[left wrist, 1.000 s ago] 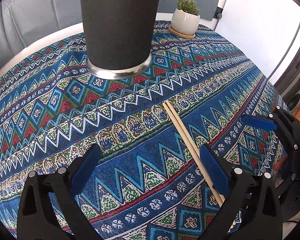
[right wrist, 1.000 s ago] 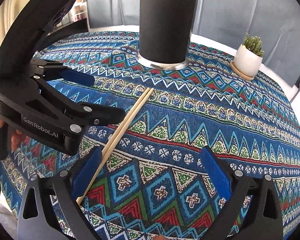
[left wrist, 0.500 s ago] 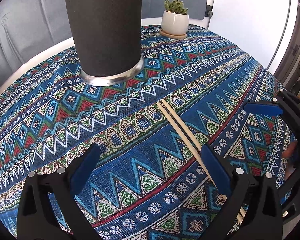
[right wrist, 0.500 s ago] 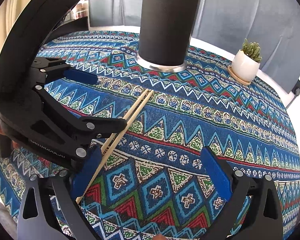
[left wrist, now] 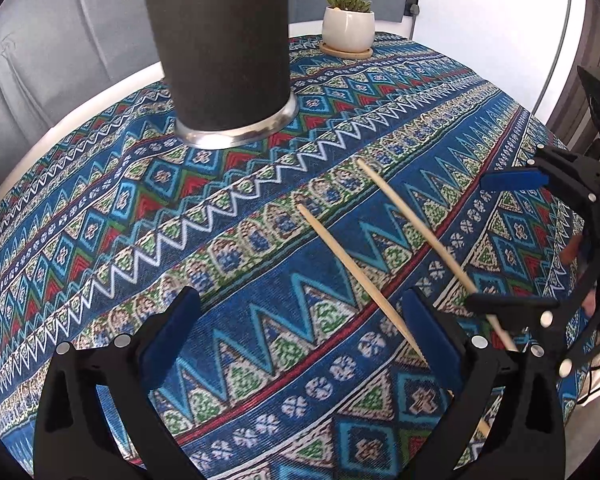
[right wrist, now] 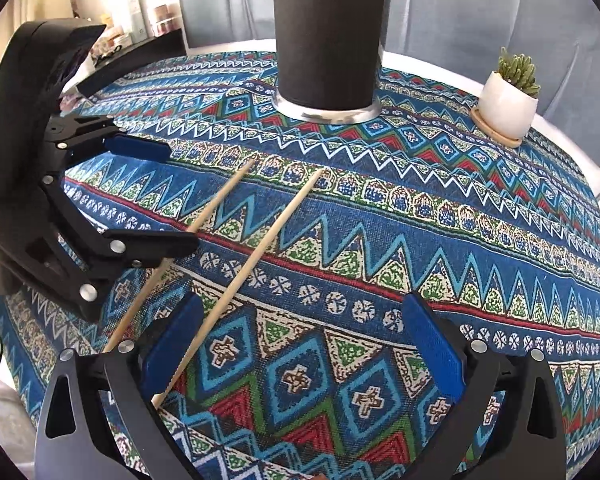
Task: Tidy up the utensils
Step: 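Grasp one wooden stick with the left tool while the right tool grasps another, then lift both held sticks up above the black holder, then lower both sticks into the black holder and open both tools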
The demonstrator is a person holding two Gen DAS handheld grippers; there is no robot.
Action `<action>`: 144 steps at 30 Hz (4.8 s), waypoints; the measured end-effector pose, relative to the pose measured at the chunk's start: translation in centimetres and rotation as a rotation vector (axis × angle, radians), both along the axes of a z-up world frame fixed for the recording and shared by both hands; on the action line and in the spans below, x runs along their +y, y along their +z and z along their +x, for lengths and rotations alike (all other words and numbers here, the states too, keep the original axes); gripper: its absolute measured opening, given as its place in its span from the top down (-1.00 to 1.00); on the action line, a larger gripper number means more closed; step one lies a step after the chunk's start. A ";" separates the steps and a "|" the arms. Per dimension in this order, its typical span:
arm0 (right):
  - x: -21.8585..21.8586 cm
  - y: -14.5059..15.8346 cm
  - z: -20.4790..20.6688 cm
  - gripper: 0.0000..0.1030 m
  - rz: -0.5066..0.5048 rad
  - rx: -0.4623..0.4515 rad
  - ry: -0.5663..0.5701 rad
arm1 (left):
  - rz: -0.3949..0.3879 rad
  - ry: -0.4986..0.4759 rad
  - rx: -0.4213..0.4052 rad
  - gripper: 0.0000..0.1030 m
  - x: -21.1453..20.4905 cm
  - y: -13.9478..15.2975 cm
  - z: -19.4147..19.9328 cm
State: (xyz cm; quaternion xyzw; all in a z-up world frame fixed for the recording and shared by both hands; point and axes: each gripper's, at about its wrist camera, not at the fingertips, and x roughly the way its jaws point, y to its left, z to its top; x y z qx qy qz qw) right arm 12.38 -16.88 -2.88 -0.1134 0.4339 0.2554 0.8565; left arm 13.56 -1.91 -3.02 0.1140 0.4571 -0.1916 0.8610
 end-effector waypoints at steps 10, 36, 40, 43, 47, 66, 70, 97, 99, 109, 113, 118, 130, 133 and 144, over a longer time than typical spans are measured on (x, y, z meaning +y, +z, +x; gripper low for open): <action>-2.1 -0.1 1.5 -0.87 0.005 0.002 -0.062 | -0.017 0.114 -0.040 -0.91 3.7 0.1 -1.2; -1.9 0.0 1.7 -0.87 0.001 0.005 -0.051 | -0.019 0.291 -0.037 -0.91 3.5 0.5 -6.2; -2.0 0.1 1.7 -0.81 -0.006 -0.001 -0.014 | -0.023 0.192 -0.036 -0.86 3.9 0.6 -6.2; -2.1 0.7 1.5 -0.08 -0.005 -0.004 0.021 | -0.025 0.160 -0.042 -0.58 4.8 0.9 -6.6; -2.6 1.2 2.0 0.85 -0.006 0.025 0.019 | -0.039 0.201 -0.018 0.11 7.1 1.6 -6.9; -9.4 3.6 2.8 0.91 0.211 -0.009 -0.132 | -0.145 0.263 -0.019 0.91 9.9 4.8 -7.1; -9.5 4.8 2.5 0.91 0.210 -0.042 -0.125 | -0.139 0.242 -0.057 0.91 9.0 6.5 -6.9; -4.3 18.8 6.4 0.91 0.302 -0.294 -0.033 | -0.164 0.037 -0.368 0.91 4.7 20.3 1.3; -3.7 19.4 7.3 0.91 0.328 -0.303 -0.029 | -0.193 0.030 -0.415 0.91 4.3 21.4 2.0; -1.3 20.7 11.7 0.91 0.529 -0.347 -0.015 | -0.420 -0.014 -0.514 0.91 3.4 24.3 7.5; -1.1 20.7 13.2 0.91 0.633 -0.381 -0.007 | -0.516 -0.008 -0.567 0.91 3.9 24.9 9.1; -0.9 19.8 15.5 0.91 0.746 -0.390 -0.046 | -0.574 0.018 -0.643 0.91 4.2 24.3 10.6; 1.0 15.0 19.3 0.90 0.756 -0.433 -0.140 | -0.607 0.029 -0.669 0.91 3.9 20.1 14.7; 1.5 15.1 20.1 0.91 0.783 -0.436 -0.129 | -0.612 0.048 -0.661 0.91 4.1 19.4 15.2; 2.6 13.8 19.5 0.91 0.720 -0.432 -0.081 | -0.614 0.041 -0.671 0.91 4.8 17.2 14.4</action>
